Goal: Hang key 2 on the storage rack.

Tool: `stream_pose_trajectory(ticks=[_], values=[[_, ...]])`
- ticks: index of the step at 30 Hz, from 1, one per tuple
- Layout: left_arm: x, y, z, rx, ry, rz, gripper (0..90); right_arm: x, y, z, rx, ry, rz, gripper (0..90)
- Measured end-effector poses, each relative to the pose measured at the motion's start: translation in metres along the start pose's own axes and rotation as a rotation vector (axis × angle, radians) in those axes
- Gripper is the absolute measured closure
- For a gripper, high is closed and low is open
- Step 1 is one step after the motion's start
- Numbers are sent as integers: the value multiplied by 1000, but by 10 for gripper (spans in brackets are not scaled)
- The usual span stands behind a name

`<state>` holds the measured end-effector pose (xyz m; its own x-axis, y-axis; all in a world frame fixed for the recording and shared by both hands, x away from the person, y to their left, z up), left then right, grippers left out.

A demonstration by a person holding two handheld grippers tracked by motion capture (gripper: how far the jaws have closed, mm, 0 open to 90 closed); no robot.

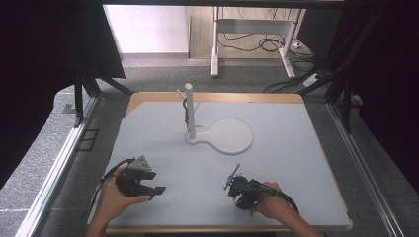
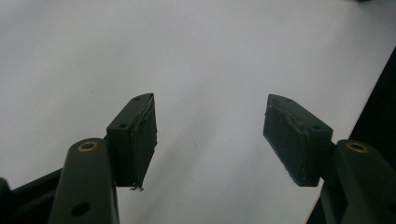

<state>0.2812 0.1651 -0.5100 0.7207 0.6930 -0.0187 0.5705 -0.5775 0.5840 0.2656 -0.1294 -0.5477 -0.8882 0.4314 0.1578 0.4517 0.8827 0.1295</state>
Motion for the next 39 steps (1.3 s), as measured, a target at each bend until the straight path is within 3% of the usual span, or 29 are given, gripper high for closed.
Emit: stream_pose_trajectory(ticks=[4, 6, 13, 21, 29, 39], values=[[0, 0, 0, 0, 2, 0, 353, 5, 2, 1, 26, -52, -14, 861], [-1, 0, 0, -3, 1, -5, 353, 4, 2, 1, 33, -41, -5, 865], [3, -1, -4, -7, 6, 1, 354, -4, 3, -5, 8, 88, 46, 868], [3, -1, -4, -13, 7, -5, 355, -10, 1, -41, -81, 157, 76, 870], [3, 0, -5, -18, 5, -13, 356, -23, 2, -75, -75, 143, 92, 874], [5, -1, -7, -22, 7, -13, 357, -43, 6, -92, -47, 90, 118, 876]])
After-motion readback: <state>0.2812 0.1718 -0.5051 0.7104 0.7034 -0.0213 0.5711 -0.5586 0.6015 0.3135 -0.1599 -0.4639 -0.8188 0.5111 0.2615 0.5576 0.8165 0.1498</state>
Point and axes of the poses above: each handheld gripper's, and its own axes: z roughly forward along the jaws, y roughly out of its top, x roughly to its left, the point moved 7 cm from there along z, roughly forward along the jaws, and after that the axes turned 8 degrees about y, right-handed, at the moved point
